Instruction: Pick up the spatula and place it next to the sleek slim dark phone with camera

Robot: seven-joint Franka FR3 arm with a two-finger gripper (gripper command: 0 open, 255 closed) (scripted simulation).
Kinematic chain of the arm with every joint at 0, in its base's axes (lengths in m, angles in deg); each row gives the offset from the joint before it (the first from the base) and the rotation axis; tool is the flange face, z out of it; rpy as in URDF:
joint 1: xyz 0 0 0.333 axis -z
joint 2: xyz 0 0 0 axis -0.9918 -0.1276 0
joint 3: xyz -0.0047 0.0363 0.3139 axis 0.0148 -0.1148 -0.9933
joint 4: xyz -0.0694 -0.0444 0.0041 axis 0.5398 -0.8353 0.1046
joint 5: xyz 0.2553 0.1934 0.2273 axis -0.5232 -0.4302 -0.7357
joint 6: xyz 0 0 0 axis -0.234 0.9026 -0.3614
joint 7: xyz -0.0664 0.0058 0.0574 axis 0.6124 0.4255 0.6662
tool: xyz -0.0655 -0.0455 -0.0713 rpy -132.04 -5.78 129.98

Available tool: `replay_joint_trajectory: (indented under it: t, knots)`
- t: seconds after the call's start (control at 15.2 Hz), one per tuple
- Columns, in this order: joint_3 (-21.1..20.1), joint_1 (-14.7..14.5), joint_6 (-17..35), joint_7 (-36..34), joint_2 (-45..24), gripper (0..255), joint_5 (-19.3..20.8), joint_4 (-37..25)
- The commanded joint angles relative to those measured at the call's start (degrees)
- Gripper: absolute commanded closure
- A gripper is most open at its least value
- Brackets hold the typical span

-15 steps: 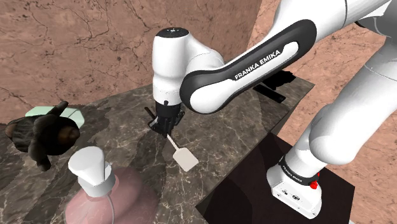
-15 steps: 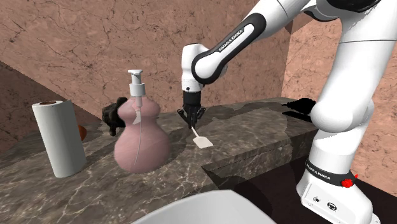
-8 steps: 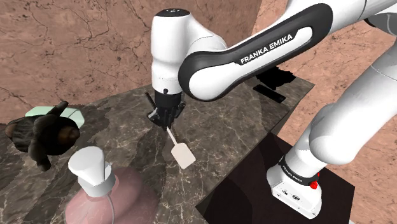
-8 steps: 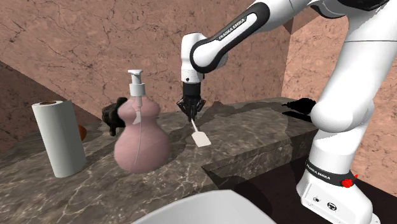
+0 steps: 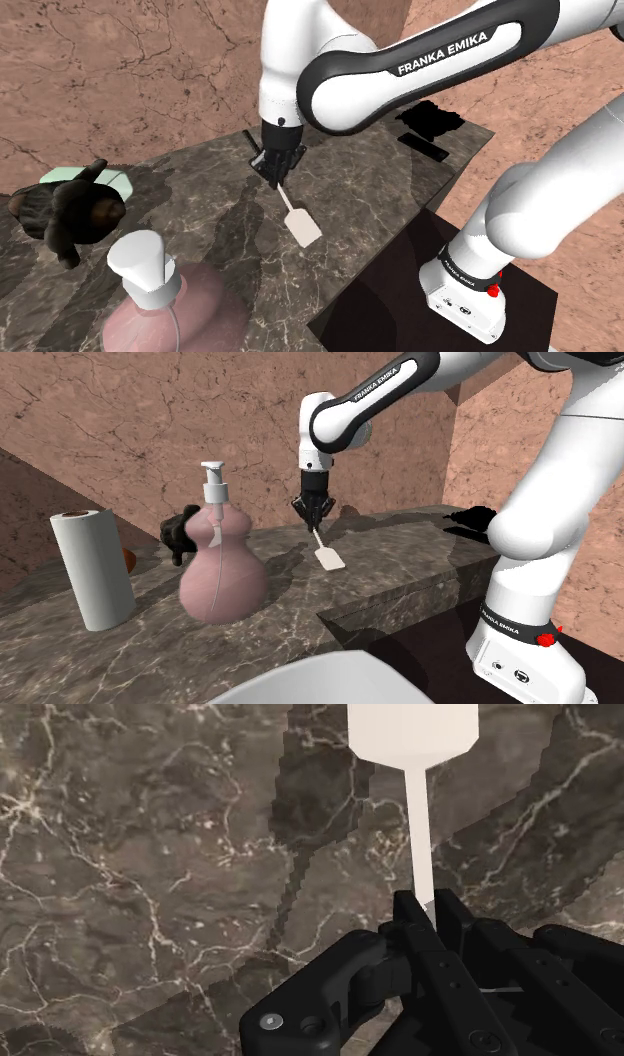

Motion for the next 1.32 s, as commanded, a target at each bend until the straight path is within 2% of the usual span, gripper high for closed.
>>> replay_joint_trajectory:
  t: [0.0, 0.53, 1.25]
  knots:
    - [2.1, 0.8, 0.1, 3.5, 1.8, 255, -0.9, 1.9]
    - [11.0, 3.9, 0.3, 16.9, 9.0, 255, -2.5, 9.4]
    - [23.3, 10.5, 0.5, 33.6, 11.8, 255, 0.8, 12.9]
